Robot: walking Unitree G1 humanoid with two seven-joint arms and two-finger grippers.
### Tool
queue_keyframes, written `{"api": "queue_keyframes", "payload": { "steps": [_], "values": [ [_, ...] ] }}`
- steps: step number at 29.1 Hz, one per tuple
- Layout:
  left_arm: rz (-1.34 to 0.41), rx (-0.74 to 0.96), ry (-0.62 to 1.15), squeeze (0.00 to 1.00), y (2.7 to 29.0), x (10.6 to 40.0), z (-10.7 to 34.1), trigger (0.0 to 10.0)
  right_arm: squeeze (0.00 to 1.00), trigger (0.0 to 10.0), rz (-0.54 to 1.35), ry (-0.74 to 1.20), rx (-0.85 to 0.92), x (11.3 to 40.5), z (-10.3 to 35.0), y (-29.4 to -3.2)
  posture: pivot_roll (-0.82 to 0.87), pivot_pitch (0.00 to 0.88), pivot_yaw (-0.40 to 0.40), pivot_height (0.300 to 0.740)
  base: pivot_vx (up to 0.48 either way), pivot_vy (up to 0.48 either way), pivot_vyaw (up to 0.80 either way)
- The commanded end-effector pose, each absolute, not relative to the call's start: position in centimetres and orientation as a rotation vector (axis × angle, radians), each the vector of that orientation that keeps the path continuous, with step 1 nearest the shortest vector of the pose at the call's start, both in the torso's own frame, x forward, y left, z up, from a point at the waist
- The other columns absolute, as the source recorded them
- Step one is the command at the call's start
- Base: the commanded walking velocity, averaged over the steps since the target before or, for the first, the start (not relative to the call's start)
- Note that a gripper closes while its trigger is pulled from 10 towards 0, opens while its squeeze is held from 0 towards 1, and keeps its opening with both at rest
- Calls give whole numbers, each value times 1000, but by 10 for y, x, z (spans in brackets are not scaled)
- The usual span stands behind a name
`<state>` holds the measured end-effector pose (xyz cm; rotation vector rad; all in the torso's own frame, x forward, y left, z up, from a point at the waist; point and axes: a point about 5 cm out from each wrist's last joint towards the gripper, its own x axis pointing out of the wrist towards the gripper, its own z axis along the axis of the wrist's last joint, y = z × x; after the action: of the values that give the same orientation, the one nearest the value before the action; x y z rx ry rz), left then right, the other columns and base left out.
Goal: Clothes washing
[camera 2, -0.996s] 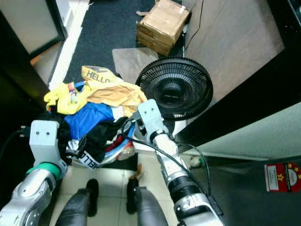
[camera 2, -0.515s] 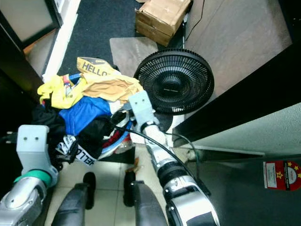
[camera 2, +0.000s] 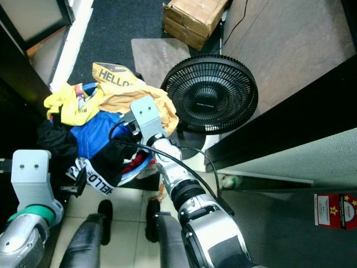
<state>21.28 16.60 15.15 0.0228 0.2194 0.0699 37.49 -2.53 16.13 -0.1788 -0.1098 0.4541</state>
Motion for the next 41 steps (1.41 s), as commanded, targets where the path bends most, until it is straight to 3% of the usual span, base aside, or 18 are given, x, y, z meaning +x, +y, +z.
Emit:
{"api": "queue_keyframes", "payload": {
  "steps": [1,12,16,18,24,29,36,41],
  "values": [
    [72,17,257,0,165,207,145,10000,0,10000,455,-67,-168,372,149,-27,147,526,-141,740,0,0,0],
    [74,15,271,0,163,207,147,10000,0,10000,620,-72,-164,368,157,-2,152,528,-135,740,0,0,0],
    [75,17,271,0,164,207,147,10000,0,10000,537,-84,-224,373,160,-10,153,527,-134,740,0,0,0],
    [78,19,271,0,165,207,148,10000,0,10000,384,-81,-269,384,166,-28,158,527,-134,740,0,0,0],
    [81,19,277,0,165,205,149,10000,0,10000,342,-109,-320,389,175,-32,162,534,-135,740,0,0,0],
    [82,20,280,0,165,205,148,10000,0,10000,407,-86,-217,389,178,-26,160,533,-139,740,0,0,0],
    [78,17,278,0,164,210,147,10000,0,10000,530,-56,-247,381,166,-18,145,514,-142,740,0,0,0],
    [60,14,264,0,162,217,148,10000,0,10000,524,93,-353,372,123,-43,120,491,-133,740,0,0,0]
  ]
}}
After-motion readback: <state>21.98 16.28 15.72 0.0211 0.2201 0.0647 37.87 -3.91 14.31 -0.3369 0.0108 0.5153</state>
